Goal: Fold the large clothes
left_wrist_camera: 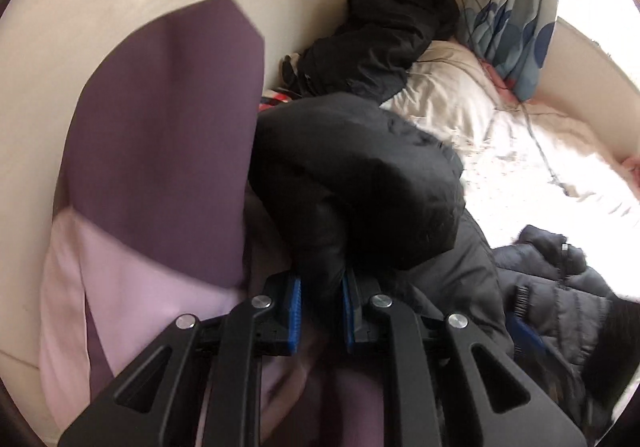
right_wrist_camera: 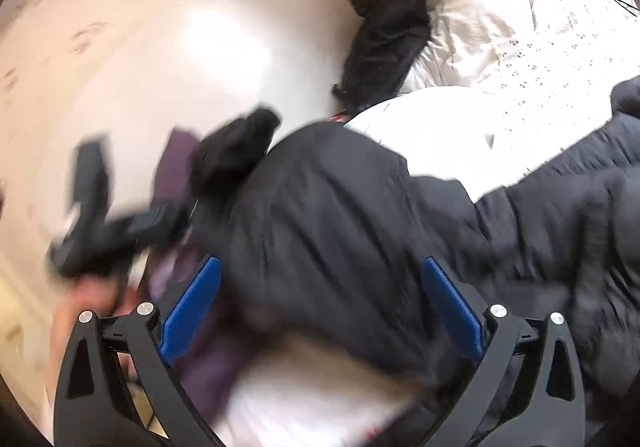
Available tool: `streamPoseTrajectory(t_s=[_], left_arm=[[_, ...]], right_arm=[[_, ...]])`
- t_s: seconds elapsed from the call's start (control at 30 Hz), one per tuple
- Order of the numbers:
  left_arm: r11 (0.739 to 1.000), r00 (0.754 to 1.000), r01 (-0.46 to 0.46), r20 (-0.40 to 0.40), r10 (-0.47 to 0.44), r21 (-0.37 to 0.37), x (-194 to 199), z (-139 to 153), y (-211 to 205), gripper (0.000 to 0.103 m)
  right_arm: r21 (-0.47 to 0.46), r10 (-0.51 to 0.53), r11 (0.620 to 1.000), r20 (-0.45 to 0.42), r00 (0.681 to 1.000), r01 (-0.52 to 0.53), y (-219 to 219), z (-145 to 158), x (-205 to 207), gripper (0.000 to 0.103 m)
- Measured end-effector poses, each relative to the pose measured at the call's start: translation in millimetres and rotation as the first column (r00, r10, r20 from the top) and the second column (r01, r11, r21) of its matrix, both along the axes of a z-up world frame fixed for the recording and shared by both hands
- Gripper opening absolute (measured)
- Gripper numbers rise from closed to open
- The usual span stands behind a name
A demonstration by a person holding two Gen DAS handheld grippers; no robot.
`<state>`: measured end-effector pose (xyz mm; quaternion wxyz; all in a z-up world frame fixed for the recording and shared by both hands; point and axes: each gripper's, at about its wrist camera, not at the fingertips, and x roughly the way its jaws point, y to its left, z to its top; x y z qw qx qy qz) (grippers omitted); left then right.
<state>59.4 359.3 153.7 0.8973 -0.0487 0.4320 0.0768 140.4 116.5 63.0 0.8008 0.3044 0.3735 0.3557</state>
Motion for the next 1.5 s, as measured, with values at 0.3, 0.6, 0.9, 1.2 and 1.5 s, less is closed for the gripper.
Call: streamPoseTrajectory(t_s=[0.3, 0.6, 0.9, 1.2, 1.5], left_arm=[[0.925, 0.979, -0.016, 0.195, -0.063, 0.38, -47, 62, -20, 0.061], [0.687, 0.934, 0.332, -0.123, -0.336, 0.646, 19, 22, -96, 0.071], [0.551, 0.958, 0.277, -0.18, -0.224, 0.787, 53, -6, -90, 0.078], [0.547, 0.967, 0.18, -0.045, -0.252, 0.818, 32, 24, -93, 0.096], [0.681, 0.928, 0.313, -0.059, -0.369, 0.662, 26, 33, -95, 0.096]], right_arm=[[-0.28, 0.065, 0.958, 0.017, 0.998, -0.058, 156, 10, 30, 0.097], [-0.252, 0.043, 0.967, 0.021, 0.999, -0.036, 145, 11, 2, 0.097], [-0.231, 0.033, 0.973, 0.042, 0.999, -0.022, 147, 12, 11, 0.097], [-0.224, 0.041, 0.974, 0.042, 0.998, -0.03, 148, 13, 10, 0.097], [-0.193, 0.051, 0.98, 0.047, 0.998, -0.041, 144, 11, 12, 0.097]])
